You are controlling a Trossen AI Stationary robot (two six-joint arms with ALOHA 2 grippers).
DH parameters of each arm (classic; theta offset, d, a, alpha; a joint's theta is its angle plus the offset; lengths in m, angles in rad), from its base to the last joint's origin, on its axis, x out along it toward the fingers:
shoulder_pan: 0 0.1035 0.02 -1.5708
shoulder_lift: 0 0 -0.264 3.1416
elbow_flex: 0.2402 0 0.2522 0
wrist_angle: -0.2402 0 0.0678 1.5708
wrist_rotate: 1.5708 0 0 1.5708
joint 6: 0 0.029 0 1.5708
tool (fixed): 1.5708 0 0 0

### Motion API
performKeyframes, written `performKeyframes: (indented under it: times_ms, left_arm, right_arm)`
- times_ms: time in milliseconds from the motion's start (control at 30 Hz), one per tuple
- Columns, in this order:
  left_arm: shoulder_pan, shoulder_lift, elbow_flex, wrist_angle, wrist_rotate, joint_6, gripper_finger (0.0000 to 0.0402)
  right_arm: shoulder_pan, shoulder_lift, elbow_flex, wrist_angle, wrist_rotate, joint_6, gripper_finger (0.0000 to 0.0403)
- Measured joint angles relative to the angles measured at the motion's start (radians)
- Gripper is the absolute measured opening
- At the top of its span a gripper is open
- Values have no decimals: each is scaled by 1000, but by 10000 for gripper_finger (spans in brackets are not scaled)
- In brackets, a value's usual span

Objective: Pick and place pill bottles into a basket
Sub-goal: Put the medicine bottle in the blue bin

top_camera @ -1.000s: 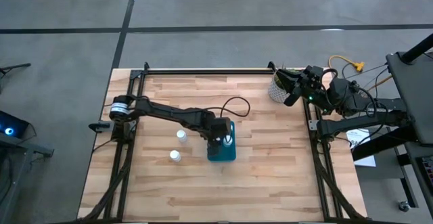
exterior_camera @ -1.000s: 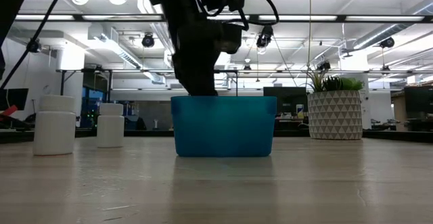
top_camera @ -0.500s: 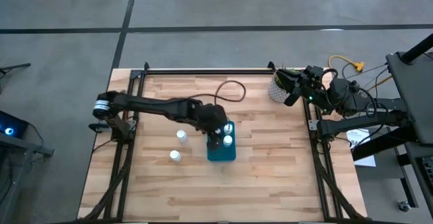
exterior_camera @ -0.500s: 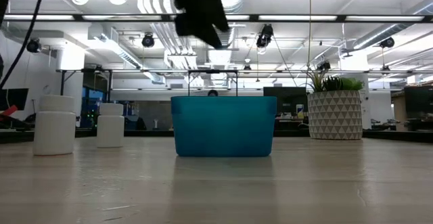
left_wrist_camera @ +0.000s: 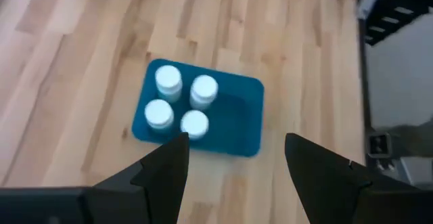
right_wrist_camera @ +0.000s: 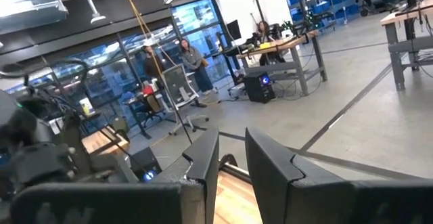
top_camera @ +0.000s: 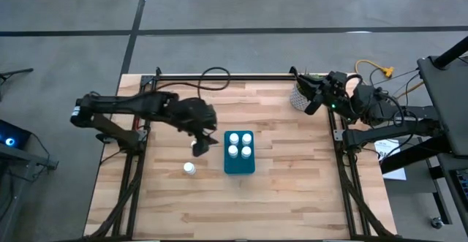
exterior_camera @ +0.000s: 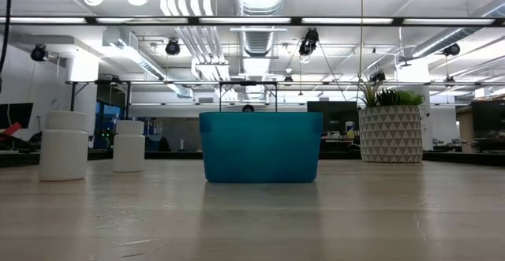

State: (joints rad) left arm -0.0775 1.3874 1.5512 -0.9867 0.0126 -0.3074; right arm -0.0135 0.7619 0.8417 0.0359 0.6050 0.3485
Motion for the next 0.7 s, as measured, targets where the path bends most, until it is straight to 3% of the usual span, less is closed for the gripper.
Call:
performKeyframes:
  times_ms: [333,700]
  left_arm:
    - [-96,-45,-21,-153,13,-28,226]
    - [-194,5,-148,-153,13,-45,226]
  right_arm:
    - [0,12,0,0,-1,19,68]
    - [0,27,0,2,-4,52,68]
